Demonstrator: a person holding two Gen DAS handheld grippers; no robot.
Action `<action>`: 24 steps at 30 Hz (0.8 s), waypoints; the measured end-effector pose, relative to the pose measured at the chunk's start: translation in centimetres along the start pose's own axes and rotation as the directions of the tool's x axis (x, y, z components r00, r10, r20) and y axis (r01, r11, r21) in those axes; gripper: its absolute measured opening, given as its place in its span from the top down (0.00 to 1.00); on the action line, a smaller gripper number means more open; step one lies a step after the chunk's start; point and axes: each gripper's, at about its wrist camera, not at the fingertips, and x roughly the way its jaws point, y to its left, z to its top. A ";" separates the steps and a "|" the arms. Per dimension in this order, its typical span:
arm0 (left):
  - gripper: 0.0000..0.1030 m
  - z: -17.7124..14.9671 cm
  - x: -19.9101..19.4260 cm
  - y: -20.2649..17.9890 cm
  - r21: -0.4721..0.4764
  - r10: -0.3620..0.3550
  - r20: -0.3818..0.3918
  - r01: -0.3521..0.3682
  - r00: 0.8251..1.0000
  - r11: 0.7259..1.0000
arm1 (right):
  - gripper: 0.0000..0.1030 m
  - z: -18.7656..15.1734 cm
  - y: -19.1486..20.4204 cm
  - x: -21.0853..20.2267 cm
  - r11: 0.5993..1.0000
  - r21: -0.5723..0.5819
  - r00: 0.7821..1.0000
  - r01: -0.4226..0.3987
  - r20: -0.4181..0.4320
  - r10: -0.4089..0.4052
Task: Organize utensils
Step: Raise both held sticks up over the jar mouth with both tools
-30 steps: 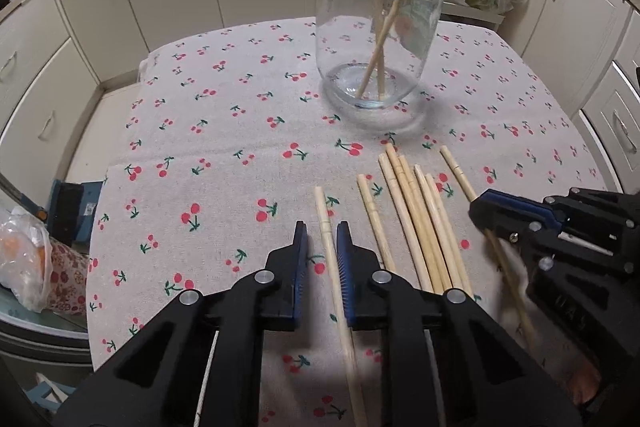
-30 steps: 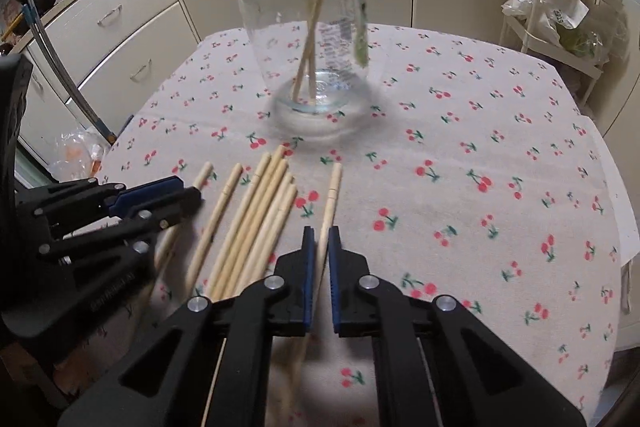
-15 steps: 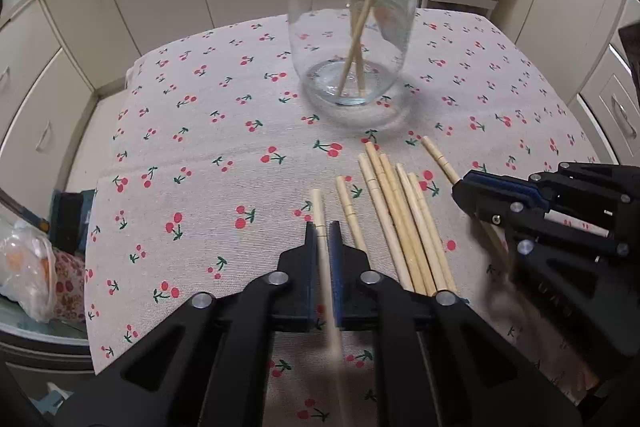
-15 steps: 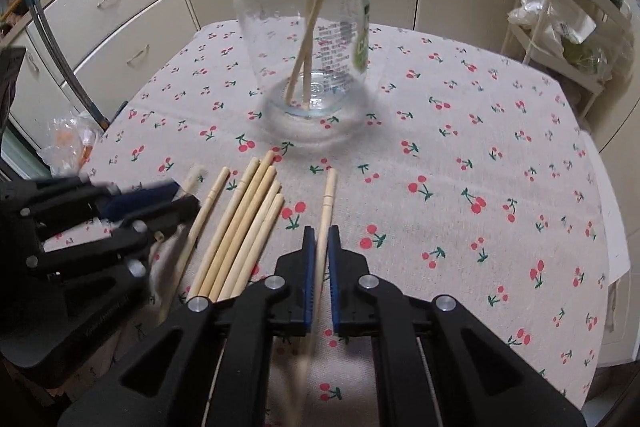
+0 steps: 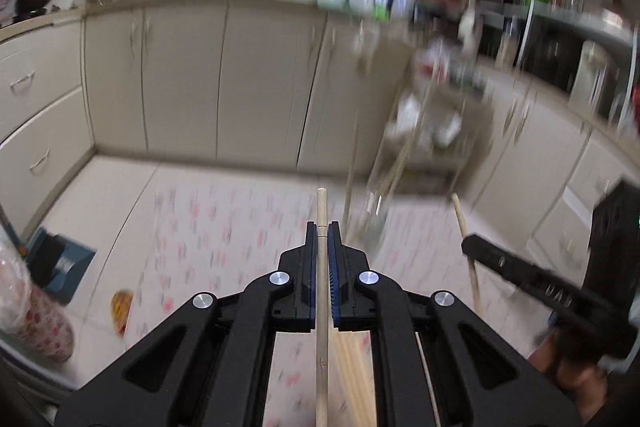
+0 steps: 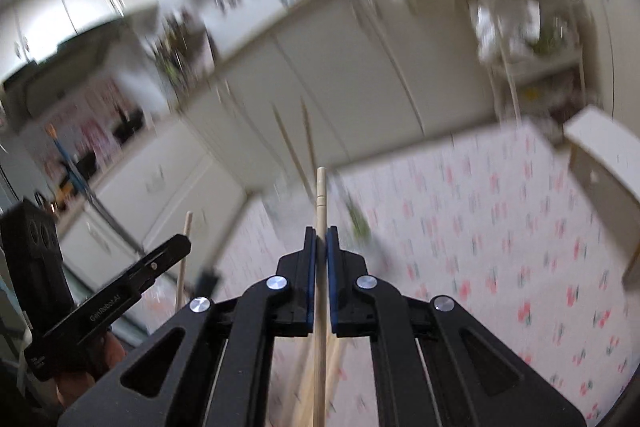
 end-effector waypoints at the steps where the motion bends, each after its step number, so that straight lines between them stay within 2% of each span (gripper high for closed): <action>1: 0.95 0.9 -0.4 0.1 -0.023 -0.012 0.050 0.013 0.999 1.000 | 0.94 0.8 0.4 -0.2 1.000 0.005 0.999 -0.005 0.048 0.005; 5: 0.95 4.0 -0.7 -0.1 -0.078 -0.014 0.185 0.029 0.983 0.996 | 0.94 3.6 1.8 -0.8 1.000 0.005 0.977 -0.006 0.215 0.005; 9: 0.95 6.3 -0.4 -0.6 -0.108 -0.005 0.282 0.037 0.959 0.994 | 0.94 5.9 2.6 -1.0 1.000 0.008 0.936 0.012 0.351 -0.014; 13: 0.95 8.0 0.4 -0.5 -0.137 0.002 0.349 0.049 0.937 0.989 | 0.94 7.4 2.5 -0.2 0.999 0.034 0.909 0.014 0.416 -0.027; 16: 0.95 9.2 1.5 -0.3 -0.164 0.009 0.369 0.056 0.929 0.985 | 0.94 8.4 2.7 0.6 0.999 0.030 0.890 0.020 0.455 -0.032; 20: 0.95 10.0 3.6 -0.1 -0.198 0.013 0.381 0.068 0.925 0.978 | 0.94 8.7 2.8 1.8 0.999 0.030 0.878 0.029 0.476 -0.040; 24: 0.95 10.1 5.4 -0.1 -0.206 0.018 0.386 0.067 0.922 0.976 | 0.94 8.1 2.7 3.4 0.999 0.024 0.878 0.038 0.477 -0.045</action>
